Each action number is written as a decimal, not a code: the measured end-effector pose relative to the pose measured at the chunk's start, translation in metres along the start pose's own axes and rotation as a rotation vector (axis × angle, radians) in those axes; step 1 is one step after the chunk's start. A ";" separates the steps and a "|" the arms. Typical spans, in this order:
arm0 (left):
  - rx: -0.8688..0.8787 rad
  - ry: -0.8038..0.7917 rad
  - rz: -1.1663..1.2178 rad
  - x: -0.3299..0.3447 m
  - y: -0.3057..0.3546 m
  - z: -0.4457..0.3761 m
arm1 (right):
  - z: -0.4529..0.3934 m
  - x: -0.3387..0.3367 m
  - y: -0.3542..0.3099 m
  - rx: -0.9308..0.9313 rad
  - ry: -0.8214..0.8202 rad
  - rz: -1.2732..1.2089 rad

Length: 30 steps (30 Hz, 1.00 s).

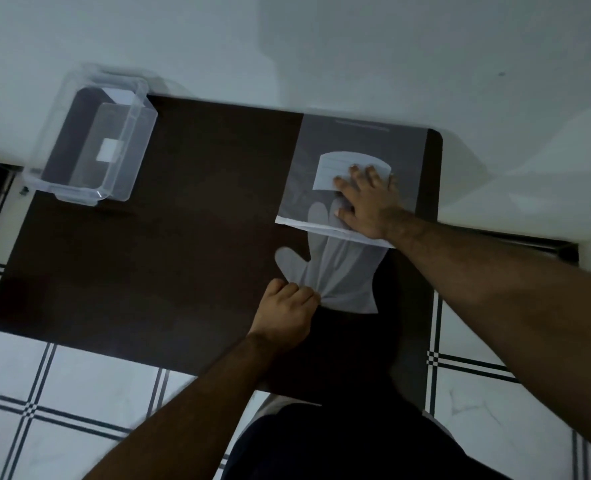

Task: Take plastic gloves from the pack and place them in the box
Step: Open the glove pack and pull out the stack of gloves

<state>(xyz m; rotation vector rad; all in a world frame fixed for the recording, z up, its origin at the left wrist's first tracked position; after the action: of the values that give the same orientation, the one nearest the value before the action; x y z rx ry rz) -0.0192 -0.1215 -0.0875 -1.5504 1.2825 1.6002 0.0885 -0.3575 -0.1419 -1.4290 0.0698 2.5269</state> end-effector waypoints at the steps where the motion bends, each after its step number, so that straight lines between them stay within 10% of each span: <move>1: -0.003 0.003 0.003 0.000 0.002 0.008 | 0.003 -0.001 -0.002 0.007 0.031 0.005; 14: -0.094 -0.061 0.015 -0.004 0.031 0.087 | 0.082 -0.015 -0.057 -0.152 0.409 -0.031; 30: -0.128 -0.125 -0.104 0.001 0.035 0.137 | 0.210 0.108 -0.154 -0.543 0.212 0.127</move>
<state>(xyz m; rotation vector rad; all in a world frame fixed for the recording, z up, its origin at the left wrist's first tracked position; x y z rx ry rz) -0.1079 -0.0125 -0.0971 -1.5397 1.0341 1.7115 -0.1061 -0.1556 -0.1129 -1.9377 -0.5455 2.6016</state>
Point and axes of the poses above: each hand's wrist, its own z-axis away from the middle knuckle, its own x-axis out of the palm, y = z × x, the point moved 10 cm from there along -z, towards the middle knuckle, and after that the axes turned 5 degrees about -y, right-handed, at the moved point
